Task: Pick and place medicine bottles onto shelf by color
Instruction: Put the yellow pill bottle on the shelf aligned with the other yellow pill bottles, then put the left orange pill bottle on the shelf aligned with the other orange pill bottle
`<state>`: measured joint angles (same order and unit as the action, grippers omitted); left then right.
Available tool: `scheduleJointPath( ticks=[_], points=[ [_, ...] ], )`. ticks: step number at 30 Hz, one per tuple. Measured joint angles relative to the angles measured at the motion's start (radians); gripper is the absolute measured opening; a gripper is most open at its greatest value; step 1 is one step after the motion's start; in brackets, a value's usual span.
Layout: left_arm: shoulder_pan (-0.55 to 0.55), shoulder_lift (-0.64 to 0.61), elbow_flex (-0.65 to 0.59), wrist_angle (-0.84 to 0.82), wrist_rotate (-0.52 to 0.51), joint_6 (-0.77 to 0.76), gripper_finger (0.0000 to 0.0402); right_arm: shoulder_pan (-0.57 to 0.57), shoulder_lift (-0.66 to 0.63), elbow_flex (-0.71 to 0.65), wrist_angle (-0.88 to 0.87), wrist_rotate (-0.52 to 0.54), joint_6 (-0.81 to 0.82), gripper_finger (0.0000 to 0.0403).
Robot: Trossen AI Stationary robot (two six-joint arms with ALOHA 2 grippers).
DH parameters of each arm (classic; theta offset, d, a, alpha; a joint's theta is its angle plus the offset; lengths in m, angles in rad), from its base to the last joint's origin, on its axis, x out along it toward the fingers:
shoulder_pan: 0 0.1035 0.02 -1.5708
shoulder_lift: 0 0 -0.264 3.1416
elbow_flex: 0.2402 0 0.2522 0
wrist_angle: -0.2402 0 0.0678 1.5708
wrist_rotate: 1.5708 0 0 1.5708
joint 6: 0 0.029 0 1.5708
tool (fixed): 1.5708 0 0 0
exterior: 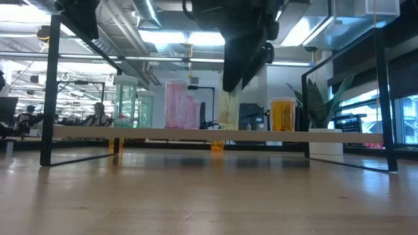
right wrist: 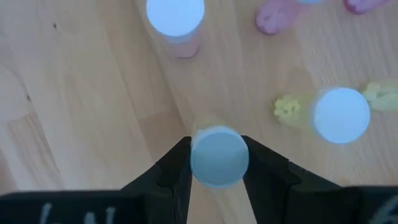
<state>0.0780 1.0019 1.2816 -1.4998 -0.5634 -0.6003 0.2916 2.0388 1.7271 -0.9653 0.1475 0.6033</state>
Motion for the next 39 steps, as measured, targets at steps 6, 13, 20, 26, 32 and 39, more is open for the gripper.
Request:
scheduleJointPath(
  ticks=[6,13,20,26,32,39],
  points=[
    [0.000,0.000,0.000,0.000,0.000,0.000,0.0215,-0.002,0.018,0.001,-0.014,0.001,-0.003,0.0125],
    [0.000,0.000,0.000,0.000,0.000,0.000,0.0215,-0.002,0.025,0.003,-0.018,0.002,0.004,0.0125],
    [0.000,0.000,0.000,0.000,0.000,0.000,0.0215,-0.002,0.024,0.003,-0.019,-0.008,0.023,0.0125],
    [0.000,0.000,0.000,0.000,0.000,0.000,0.0215,-0.002,0.031,-0.002,-0.034,-0.017,0.021,0.0156],
    [0.000,0.000,0.000,0.000,0.000,0.000,0.0215,-0.002,0.029,-0.002,-0.026,-0.015,0.019,0.0208],
    [0.000,0.000,0.000,0.001,0.000,-0.001,0.0215,-0.007,0.029,0.009,-0.031,-0.017,0.018,0.0244]
  ],
)
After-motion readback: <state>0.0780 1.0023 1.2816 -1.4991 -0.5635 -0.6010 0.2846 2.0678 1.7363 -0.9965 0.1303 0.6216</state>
